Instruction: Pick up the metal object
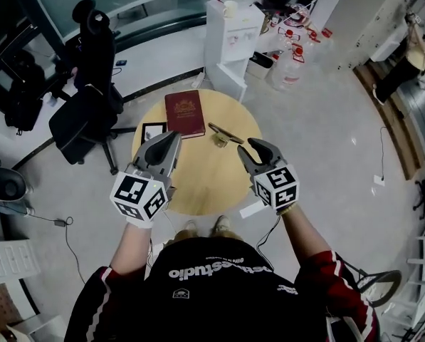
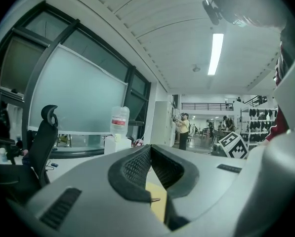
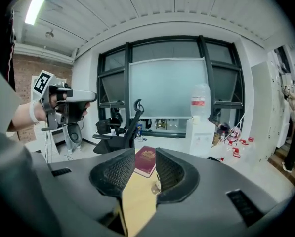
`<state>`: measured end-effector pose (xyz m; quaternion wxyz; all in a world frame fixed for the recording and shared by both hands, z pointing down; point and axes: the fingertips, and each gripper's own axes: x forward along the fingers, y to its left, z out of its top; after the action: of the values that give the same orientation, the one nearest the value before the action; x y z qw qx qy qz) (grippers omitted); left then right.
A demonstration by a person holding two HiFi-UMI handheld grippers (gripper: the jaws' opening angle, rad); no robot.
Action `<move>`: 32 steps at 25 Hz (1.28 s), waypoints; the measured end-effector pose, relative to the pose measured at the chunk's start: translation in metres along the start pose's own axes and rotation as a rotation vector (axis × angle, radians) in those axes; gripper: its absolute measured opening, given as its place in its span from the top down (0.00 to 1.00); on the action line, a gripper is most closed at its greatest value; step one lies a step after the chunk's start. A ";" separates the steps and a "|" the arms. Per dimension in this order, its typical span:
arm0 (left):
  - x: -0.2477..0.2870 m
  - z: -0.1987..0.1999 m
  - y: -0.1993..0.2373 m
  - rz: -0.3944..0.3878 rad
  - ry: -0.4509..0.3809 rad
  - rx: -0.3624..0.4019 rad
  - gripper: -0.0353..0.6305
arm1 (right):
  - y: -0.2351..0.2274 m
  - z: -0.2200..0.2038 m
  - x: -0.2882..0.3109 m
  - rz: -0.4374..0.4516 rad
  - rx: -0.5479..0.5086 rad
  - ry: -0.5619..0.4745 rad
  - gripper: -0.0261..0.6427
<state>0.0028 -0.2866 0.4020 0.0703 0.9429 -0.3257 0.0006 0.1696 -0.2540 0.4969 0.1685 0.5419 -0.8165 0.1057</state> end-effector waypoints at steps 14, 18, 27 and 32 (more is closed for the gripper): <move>0.010 -0.017 -0.010 0.083 0.015 0.010 0.92 | -0.017 -0.078 0.067 0.139 -0.090 0.129 0.75; 0.017 -0.023 -0.011 0.112 0.009 0.002 0.92 | -0.023 -0.097 0.085 0.165 -0.105 0.158 0.75; 0.032 -0.043 -0.016 0.169 0.006 -0.019 0.92 | -0.039 -0.147 0.122 0.200 -0.126 0.219 0.75; 0.032 -0.052 -0.013 0.201 0.017 -0.015 0.92 | -0.043 -0.174 0.144 0.212 -0.155 0.260 0.75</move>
<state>0.0384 -0.2893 0.4528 0.0796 0.9049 -0.4179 0.0133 0.1857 -0.3316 0.7126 0.3020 0.4200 -0.8460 0.1287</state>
